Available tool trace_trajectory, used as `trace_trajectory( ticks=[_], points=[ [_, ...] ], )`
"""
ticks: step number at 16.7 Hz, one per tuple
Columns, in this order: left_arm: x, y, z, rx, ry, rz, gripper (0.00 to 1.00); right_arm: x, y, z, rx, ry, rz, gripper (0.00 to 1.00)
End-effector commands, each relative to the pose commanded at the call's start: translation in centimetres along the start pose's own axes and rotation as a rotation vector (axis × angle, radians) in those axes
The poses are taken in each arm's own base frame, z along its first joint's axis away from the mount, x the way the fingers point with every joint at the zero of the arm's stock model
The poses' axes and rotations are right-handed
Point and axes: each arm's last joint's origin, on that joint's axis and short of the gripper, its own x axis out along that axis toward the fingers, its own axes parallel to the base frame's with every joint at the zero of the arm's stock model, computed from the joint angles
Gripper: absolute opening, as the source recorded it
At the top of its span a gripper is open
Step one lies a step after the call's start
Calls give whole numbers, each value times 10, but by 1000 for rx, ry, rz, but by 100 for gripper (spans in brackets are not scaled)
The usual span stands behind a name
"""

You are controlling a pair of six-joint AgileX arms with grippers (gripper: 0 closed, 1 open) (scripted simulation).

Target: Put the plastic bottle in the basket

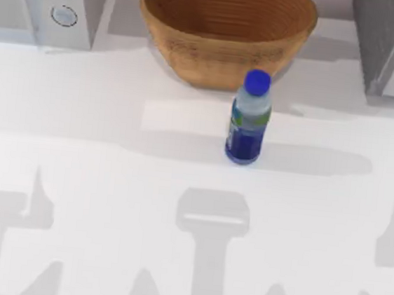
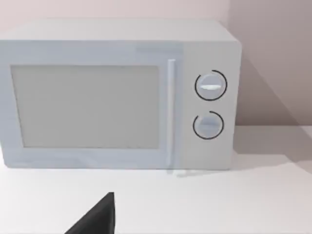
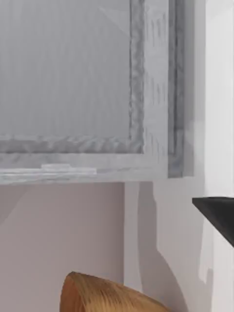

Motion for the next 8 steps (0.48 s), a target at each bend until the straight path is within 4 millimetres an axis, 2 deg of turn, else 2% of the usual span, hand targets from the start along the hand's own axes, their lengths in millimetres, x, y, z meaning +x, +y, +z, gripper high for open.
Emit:
trace_trajectory(
  ticks=[4, 8],
  points=[
    [1, -1, 5, -2, -12, -18, 100, 0, 0, 0, 0, 0, 0, 100],
    [11, -9, 29, -12, -52, -102, 100, 0, 0, 0, 0, 0, 0, 100]
  ],
)
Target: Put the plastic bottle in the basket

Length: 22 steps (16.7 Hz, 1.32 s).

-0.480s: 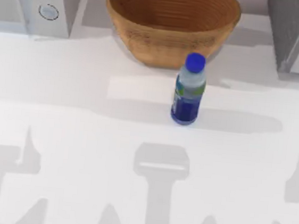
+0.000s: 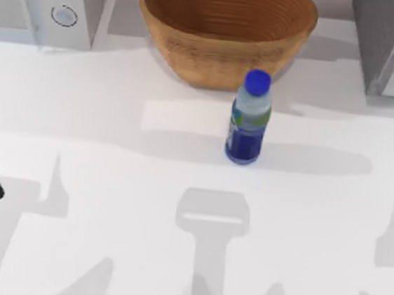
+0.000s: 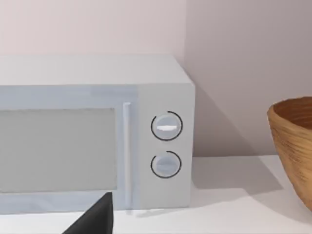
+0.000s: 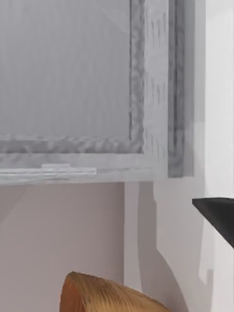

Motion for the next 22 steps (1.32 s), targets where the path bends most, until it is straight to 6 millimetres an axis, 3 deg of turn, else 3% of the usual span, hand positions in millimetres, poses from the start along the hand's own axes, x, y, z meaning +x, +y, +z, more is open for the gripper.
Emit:
trace_trajectory(
  ticks=[5, 9, 12, 15, 19, 22],
  points=[
    [47, -18, 27, -16, -10, -154, 100, 0, 0, 0, 0, 0, 0, 100],
    [105, -49, 21, -25, 10, -297, 100, 0, 0, 0, 0, 0, 0, 100],
    [146, -81, -7, -28, 30, -407, 100, 0, 0, 0, 0, 0, 0, 100],
    [173, -115, -51, -26, 51, -509, 100, 0, 0, 0, 0, 0, 0, 100],
    [185, -151, -114, -20, 69, -621, 100, 0, 0, 0, 0, 0, 0, 100],
    [184, -167, -148, -17, 68, -678, 100, 0, 0, 0, 0, 0, 0, 100]
  ],
)
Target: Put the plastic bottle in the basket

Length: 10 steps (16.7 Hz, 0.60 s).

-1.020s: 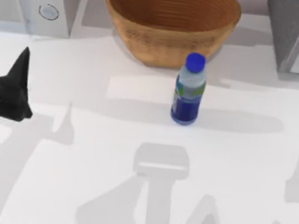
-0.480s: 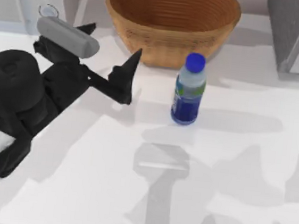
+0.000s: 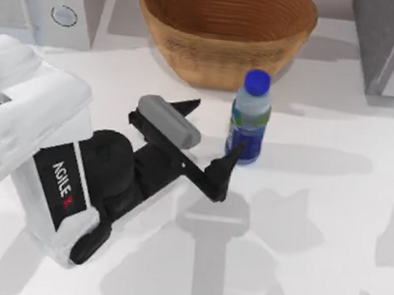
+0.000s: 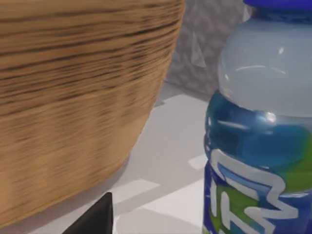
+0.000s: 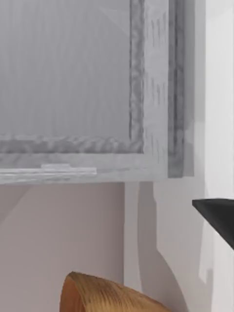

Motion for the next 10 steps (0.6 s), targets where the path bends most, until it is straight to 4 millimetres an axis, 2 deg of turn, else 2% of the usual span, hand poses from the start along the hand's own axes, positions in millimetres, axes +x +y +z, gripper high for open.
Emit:
trace_trajectory(
  ticks=[3, 10],
  points=[
    [3, -6, -14, 4, -5, -26, 100, 0, 0, 0, 0, 0, 0, 100],
    [6, -5, -14, 3, -3, -23, 100, 0, 0, 0, 0, 0, 0, 100]
  ],
)
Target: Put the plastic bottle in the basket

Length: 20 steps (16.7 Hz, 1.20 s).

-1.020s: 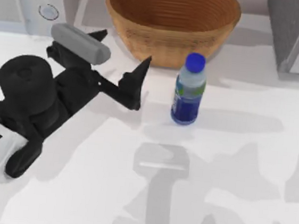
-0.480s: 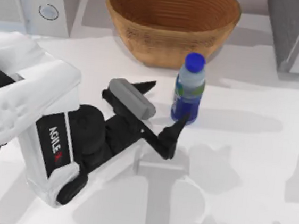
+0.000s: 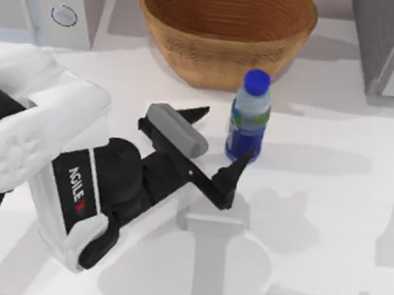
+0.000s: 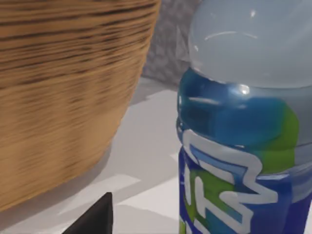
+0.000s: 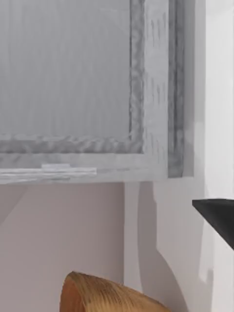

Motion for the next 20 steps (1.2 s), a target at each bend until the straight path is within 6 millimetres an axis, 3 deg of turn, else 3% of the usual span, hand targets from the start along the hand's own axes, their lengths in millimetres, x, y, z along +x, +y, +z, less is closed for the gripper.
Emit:
trace_trajectory(
  ticks=[9, 14, 20],
  points=[
    [64, -1, 0, 1, -3, -4, 100, 0, 0, 0, 0, 0, 0, 100],
    [67, -1, 0, 1, -2, -3, 100, 0, 0, 0, 0, 0, 0, 100],
    [67, -1, 0, 1, -2, -3, 55, 0, 0, 0, 0, 0, 0, 100]
  ],
)
